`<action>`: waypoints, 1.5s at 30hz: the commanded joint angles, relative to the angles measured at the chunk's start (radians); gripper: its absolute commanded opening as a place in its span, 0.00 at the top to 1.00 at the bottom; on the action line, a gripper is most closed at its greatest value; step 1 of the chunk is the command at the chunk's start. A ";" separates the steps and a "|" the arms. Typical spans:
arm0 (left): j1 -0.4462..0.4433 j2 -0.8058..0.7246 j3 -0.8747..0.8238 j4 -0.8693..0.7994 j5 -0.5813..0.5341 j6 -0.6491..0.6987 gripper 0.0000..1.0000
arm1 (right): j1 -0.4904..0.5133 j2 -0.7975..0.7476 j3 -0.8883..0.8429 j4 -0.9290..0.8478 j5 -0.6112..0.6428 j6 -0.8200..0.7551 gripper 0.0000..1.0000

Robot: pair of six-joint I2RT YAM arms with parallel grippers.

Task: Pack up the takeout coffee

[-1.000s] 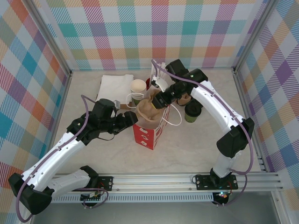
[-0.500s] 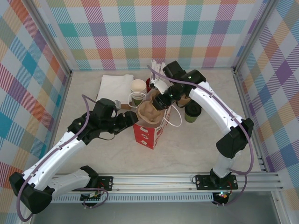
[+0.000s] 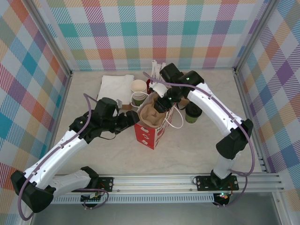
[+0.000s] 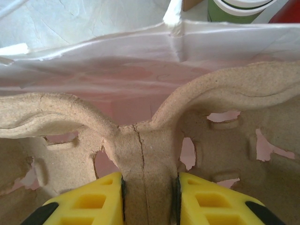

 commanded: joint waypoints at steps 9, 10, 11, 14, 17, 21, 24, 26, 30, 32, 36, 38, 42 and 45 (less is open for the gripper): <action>0.009 0.016 0.063 -0.026 0.025 0.032 0.19 | 0.029 0.066 0.063 -0.069 0.096 -0.021 0.71; 0.009 0.019 0.069 -0.025 0.025 0.034 0.19 | 0.033 0.069 0.065 -0.071 0.100 -0.023 0.71; 0.010 0.021 0.074 -0.023 0.025 0.035 0.18 | 0.036 0.071 0.070 -0.076 0.106 -0.025 0.71; 0.009 0.029 0.093 -0.022 0.025 0.044 0.17 | 0.047 0.082 0.088 -0.096 0.126 -0.032 0.70; 0.011 0.041 0.101 -0.023 0.025 0.056 0.17 | 0.056 0.088 0.105 -0.109 0.139 -0.033 0.70; 0.009 0.058 0.090 -0.015 0.022 0.065 0.17 | 0.073 0.095 0.131 -0.126 0.158 -0.039 0.70; 0.010 0.072 0.089 -0.003 0.026 0.065 0.18 | 0.084 0.112 0.157 -0.149 0.182 -0.047 0.70; 0.010 0.080 0.091 0.006 0.028 0.067 0.19 | 0.090 0.126 0.171 -0.164 0.189 -0.052 0.70; 0.009 0.092 0.098 0.005 0.024 0.073 0.21 | 0.095 0.147 0.183 -0.183 0.200 -0.055 0.70; 0.009 0.098 0.103 -0.006 0.013 0.078 0.22 | 0.096 0.155 0.184 -0.188 0.199 -0.055 0.69; 0.009 0.106 0.107 -0.027 -0.005 0.086 0.23 | 0.097 0.180 0.196 -0.213 0.203 -0.057 0.69; 0.010 0.108 0.108 -0.028 -0.008 0.086 0.23 | 0.098 0.193 0.196 -0.222 0.207 -0.059 0.69; 0.009 0.109 0.108 -0.027 -0.013 0.084 0.23 | 0.098 0.220 0.196 -0.237 0.209 -0.061 0.69; 0.009 0.111 0.111 -0.037 -0.027 0.084 0.23 | 0.098 0.230 0.187 -0.234 0.206 -0.062 0.69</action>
